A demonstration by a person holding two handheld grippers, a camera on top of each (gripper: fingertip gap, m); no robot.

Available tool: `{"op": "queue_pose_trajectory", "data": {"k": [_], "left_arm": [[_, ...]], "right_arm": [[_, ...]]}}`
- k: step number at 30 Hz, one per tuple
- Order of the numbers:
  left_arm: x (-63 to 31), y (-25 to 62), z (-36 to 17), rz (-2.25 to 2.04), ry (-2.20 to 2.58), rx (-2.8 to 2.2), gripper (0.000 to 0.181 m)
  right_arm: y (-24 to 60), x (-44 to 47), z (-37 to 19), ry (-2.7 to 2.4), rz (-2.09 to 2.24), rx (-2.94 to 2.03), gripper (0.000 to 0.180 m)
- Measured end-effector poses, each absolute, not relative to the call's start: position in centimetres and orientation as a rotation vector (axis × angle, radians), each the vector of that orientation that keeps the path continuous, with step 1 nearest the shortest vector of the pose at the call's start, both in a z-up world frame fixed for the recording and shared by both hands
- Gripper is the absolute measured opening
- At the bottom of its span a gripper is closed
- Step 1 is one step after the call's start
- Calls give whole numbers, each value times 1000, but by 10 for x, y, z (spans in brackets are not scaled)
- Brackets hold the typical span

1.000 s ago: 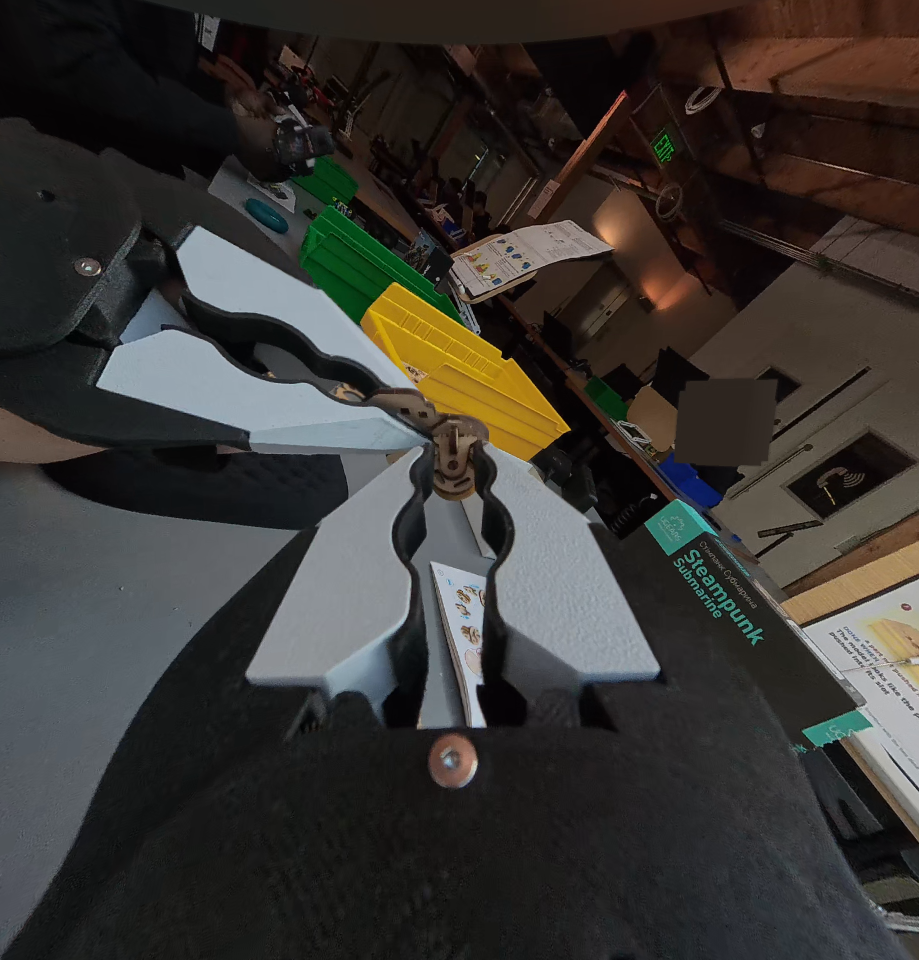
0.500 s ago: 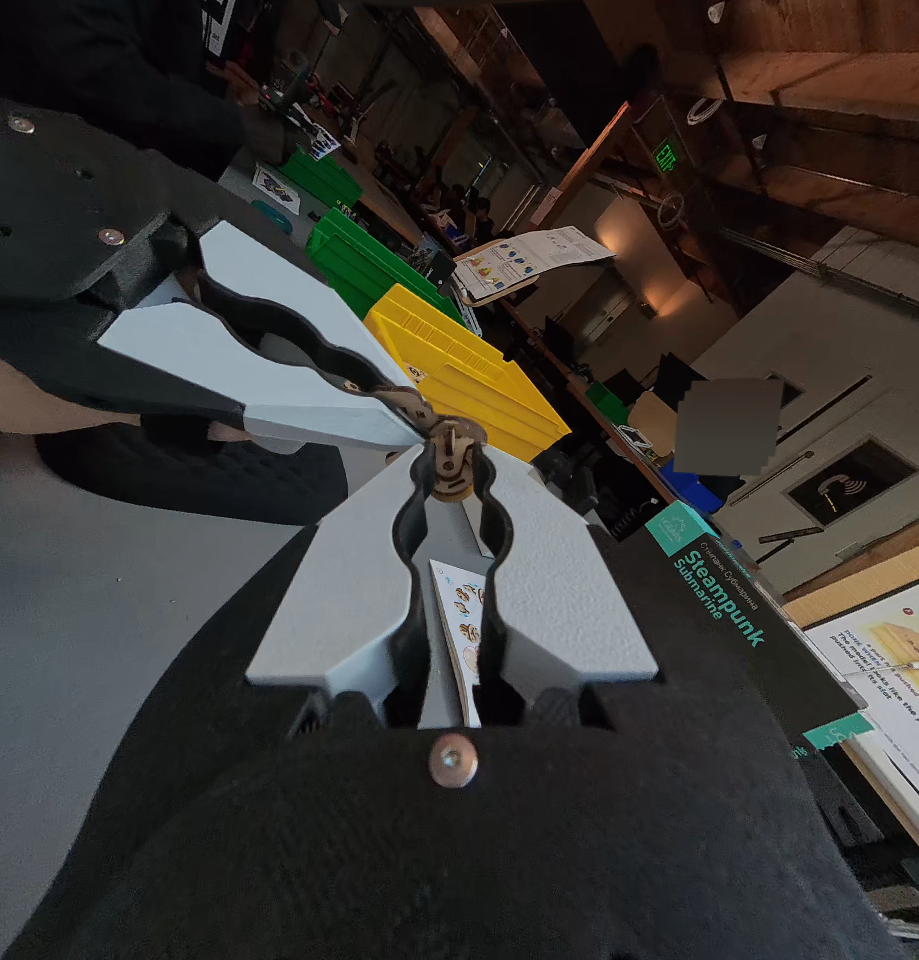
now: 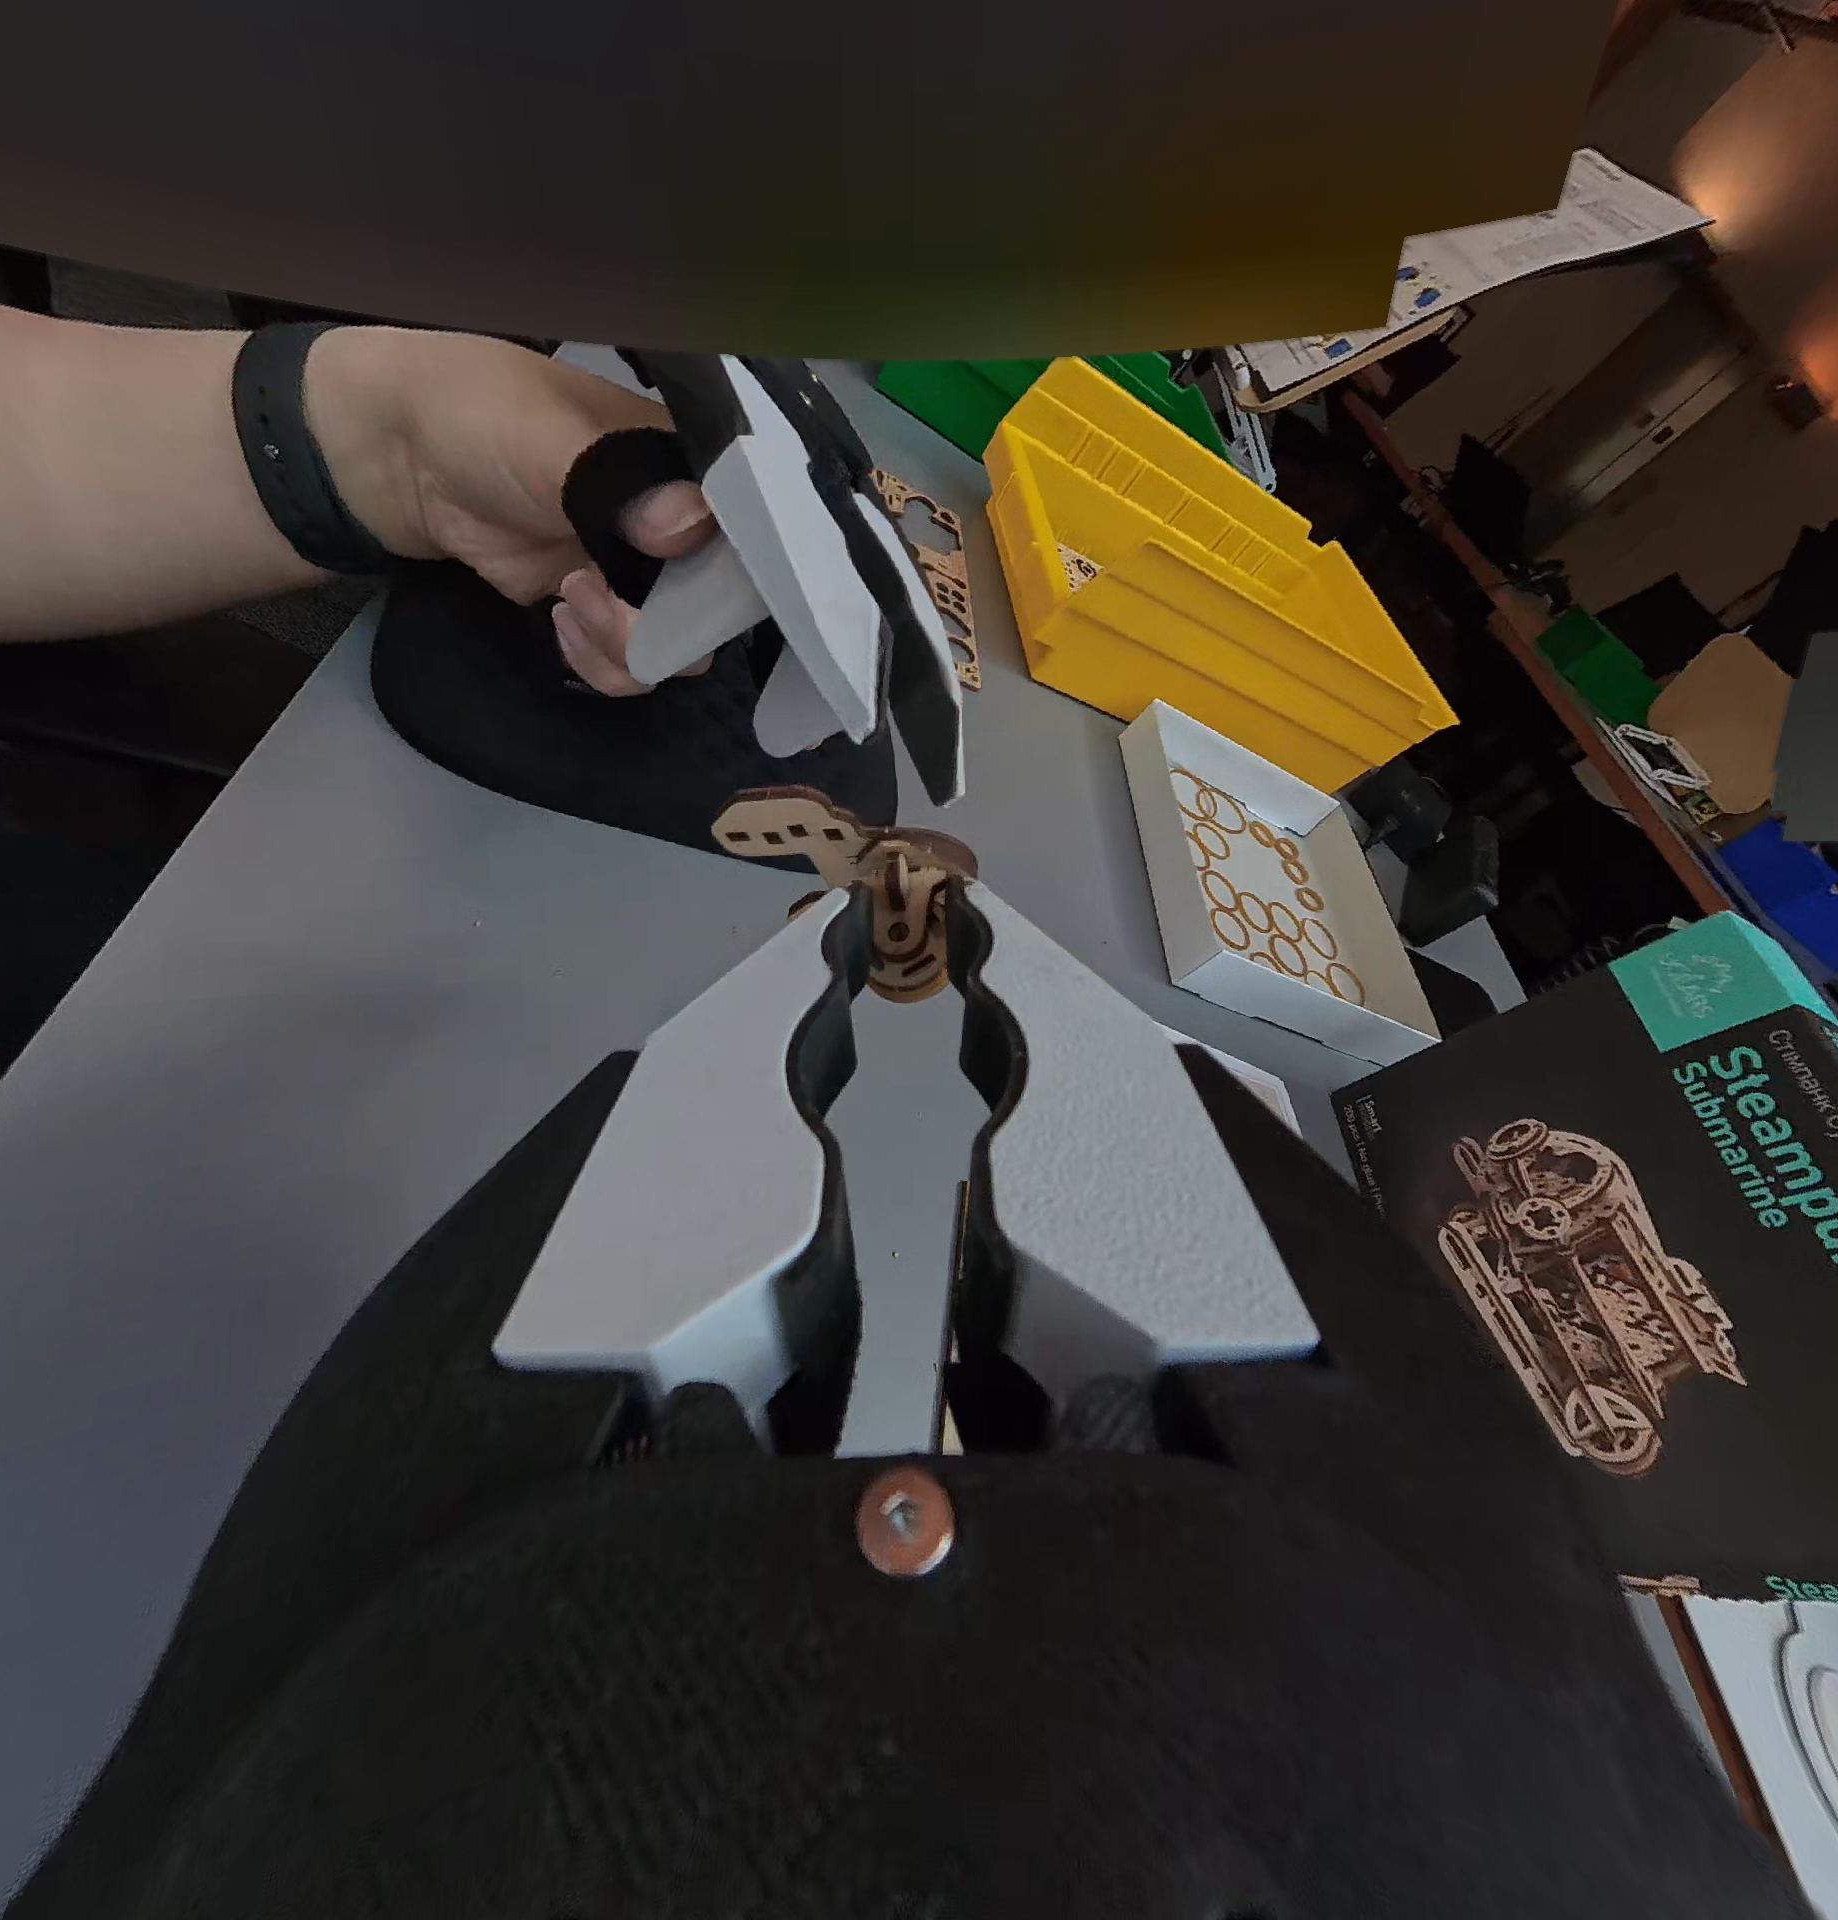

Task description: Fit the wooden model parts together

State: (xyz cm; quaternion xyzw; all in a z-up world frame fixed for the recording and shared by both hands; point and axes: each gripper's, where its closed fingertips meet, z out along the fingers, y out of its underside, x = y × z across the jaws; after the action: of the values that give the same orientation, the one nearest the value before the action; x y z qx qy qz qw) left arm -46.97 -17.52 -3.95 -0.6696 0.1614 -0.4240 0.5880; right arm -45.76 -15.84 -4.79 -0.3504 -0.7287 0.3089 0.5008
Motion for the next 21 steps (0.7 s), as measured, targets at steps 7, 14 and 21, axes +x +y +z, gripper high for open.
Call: {"op": "queue_pose_trajectory", "data": {"k": [7,14,21], "left_arm": [[-455,-180,-44,-997,451,-1572,4],[-450,-184,-45,-1041,466,-1576,10],[-446,-188,-42,-1077,473,-1555,3]], "right_arm": [[-170,-457,-52,-1808,719,-781,14],[-175,-454,-51,-1831,735,-765,14],[-180,-452,-44,-1814,825,-789,13]]}}
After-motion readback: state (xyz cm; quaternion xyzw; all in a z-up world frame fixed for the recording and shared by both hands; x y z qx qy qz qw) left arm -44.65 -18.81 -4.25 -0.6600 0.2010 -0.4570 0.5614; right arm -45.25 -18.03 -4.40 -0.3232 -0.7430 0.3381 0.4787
